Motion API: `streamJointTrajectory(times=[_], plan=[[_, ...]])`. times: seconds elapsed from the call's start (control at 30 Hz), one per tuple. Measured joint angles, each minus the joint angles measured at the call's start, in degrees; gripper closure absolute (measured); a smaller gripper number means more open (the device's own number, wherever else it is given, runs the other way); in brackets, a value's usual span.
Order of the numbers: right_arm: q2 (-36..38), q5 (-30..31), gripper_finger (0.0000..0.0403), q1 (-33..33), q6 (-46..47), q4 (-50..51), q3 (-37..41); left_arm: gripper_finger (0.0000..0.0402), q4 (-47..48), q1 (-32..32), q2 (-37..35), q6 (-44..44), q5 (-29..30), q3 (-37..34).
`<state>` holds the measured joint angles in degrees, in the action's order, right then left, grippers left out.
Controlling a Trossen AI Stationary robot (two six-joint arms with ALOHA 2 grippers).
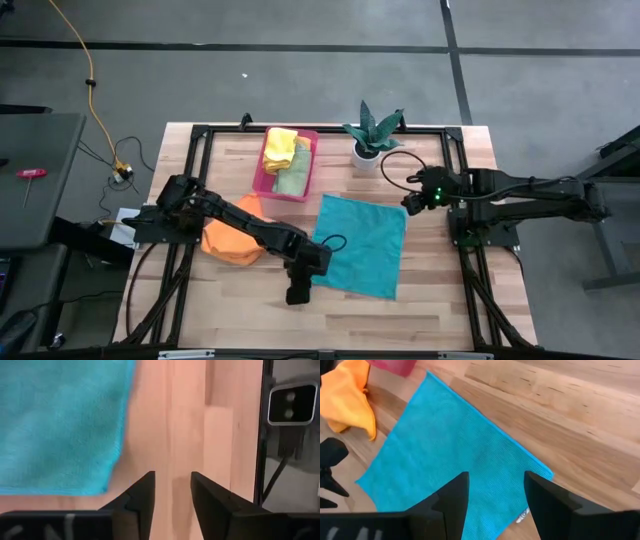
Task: Fold microfiber towels
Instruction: Fold the blue microfiber cloth
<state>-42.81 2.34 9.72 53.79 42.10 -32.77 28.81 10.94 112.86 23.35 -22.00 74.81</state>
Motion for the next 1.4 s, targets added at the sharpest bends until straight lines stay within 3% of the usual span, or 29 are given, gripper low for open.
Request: streamJointTrajectory(times=[0.23,0.47,0.53,0.77,0.93,1.1,1.4], plan=[[0.00,-3.13,0.0220,-0.29,-3.53,-2.00,0.00,0.0264,3.30,1.62,-0.52,-1.20,2.30,0.00],[0.02,-5.20,0.0220,-8.88,-6.08,-8.64,0.00,0.0264,3.97,2.46,-6.18,-11.03,18.25,0.02],[0.01,-2.69,0.0220,-13.60,-4.38,-10.02,0.00,0.0264,3.21,2.94,-7.38,-14.23,21.15,0.02],[-1.23,14.96,0.0220,-32.35,5.92,-13.44,0.02,0.0265,-0.15,3.11,-7.07,-22.21,21.32,-0.53],[-6.01,19.74,0.0220,-40.83,13.00,-14.83,0.04,0.0267,-5.85,3.11,-6.84,-22.58,21.32,-6.54],[-11.78,22.57,0.0220,-44.59,16.93,-18.22,0.07,0.0269,-8.75,4.01,-6.82,-22.76,22.83,-10.07],[-17.30,23.07,0.0220,-44.98,17.83,-22.82,0.07,0.0269,-13.30,4.45,-6.80,-25.53,24.40,-13.32]])
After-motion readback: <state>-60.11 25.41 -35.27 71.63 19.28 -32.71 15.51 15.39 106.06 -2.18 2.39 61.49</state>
